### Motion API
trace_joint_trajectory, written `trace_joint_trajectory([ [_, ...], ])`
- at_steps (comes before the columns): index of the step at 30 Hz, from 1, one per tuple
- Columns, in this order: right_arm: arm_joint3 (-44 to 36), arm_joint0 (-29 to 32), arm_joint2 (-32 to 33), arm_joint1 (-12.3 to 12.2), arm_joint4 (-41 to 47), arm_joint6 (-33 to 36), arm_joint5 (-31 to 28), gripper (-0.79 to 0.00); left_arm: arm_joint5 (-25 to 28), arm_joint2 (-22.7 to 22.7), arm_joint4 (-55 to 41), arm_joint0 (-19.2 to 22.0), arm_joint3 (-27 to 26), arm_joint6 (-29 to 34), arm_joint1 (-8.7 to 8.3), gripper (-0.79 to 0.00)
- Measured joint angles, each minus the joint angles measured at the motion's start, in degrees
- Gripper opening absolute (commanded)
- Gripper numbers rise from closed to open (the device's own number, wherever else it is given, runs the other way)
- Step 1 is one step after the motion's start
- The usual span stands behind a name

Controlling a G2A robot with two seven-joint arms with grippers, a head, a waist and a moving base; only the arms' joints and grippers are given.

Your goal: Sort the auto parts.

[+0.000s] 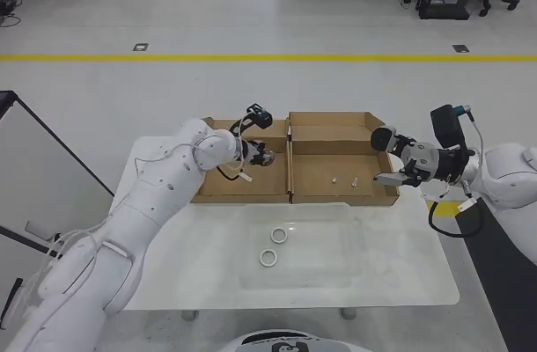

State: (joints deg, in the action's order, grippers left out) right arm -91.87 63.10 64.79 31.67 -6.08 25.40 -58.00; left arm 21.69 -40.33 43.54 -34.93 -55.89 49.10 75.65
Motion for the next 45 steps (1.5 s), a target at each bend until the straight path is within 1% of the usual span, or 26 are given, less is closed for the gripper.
trace_joint_trajectory([
  [6, 0.0, 0.0, 0.0, 0.0, 0.0, 0.0, 0.0, 0.0, 0.5, 4.6, 3.2, 1.6, 4.9, -2.0, 2.44, -0.785],
  [10, 0.0, 0.0, 0.0, 0.0, 0.0, 0.0, 0.0, 0.0, 0.6, 7.7, 5.1, 2.5, 8.3, -3.3, 4.44, -0.785],
  [16, 0.0, 0.0, 0.0, 0.0, 0.0, 0.0, 0.0, 0.0, 0.9, 11.0, 6.5, 3.3, 13.5, -5.4, 7.32, -0.785],
  [25, 0.0, 0.0, 0.0, 0.0, 0.0, 0.0, 0.0, 0.0, 1.2, 14.0, 9.5, 5.1, 20.8, -8.6, 10.93, -0.785],
  [33, 0.0, 0.0, 0.0, 0.0, 0.0, 0.0, 0.0, 0.0, 1.1, 15.3, 11.0, 5.8, 25.4, -10.8, 13.52, -0.785],
  [34, 0.0, 0.0, 0.0, 0.0, 0.0, 0.0, 0.0, 0.0, 1.0, 15.4, 11.3, 5.9, 26.0, -11.0, 13.86, -0.727],
  [35, 0.0, 0.0, 0.0, 0.0, 0.0, 0.0, 0.0, 0.0, 1.0, 15.5, 11.5, 6.0, 26.5, -11.2, 14.1, -0.573],
  [36, 0.0, 0.0, 0.0, 0.0, 0.0, 0.0, 0.0, 0.0, 1.0, 15.6, 11.6, 6.0, 27.0, -11.3, 14.33, -0.471],
  [38, 0.0, 0.0, 0.0, 0.0, 0.0, 0.0, 0.0, 0.0, 1.2, 15.7, 11.8, 6.2, 28.0, -11.6, 14.83, -0.409],
  [39, 0.0, 0.0, 0.0, 0.0, 0.0, 0.0, 0.0, 0.0, 1.3, 15.7, 11.8, 6.3, 28.5, -11.7, 15.02, -0.357],
  [40, 0.0, 0.0, 0.0, 0.0, 0.0, 0.0, 0.0, 0.0, 1.5, 15.6, 11.8, 6.4, 29.0, -11.8, 15.25, -0.246],
  [41, 0.0, 0.0, 0.0, 0.0, 0.0, 0.0, 0.0, 0.0, 1.5, 15.6, 11.8, 6.5, 29.4, -11.9, 15.4, -0.191],
  [42, 0.0, 0.0, 0.0, 0.0, 0.0, 0.0, 0.0, 0.0, 1.6, 15.6, 11.9, 6.6, 29.8, -12.0, 15.54, -0.175],
  [44, 0.0, 0.0, 0.0, 0.0, 0.0, 0.0, 0.0, 0.0, 1.7, 15.4, 12.0, 7.0, 30.7, -12.4, 15.81, -0.172],
  [45, 0.0, 0.0, 0.0, 0.0, 0.0, 0.0, 0.0, 0.0, 1.7, 15.3, 12.0, 7.1, 31.0, -12.5, 15.9, -0.151],
])
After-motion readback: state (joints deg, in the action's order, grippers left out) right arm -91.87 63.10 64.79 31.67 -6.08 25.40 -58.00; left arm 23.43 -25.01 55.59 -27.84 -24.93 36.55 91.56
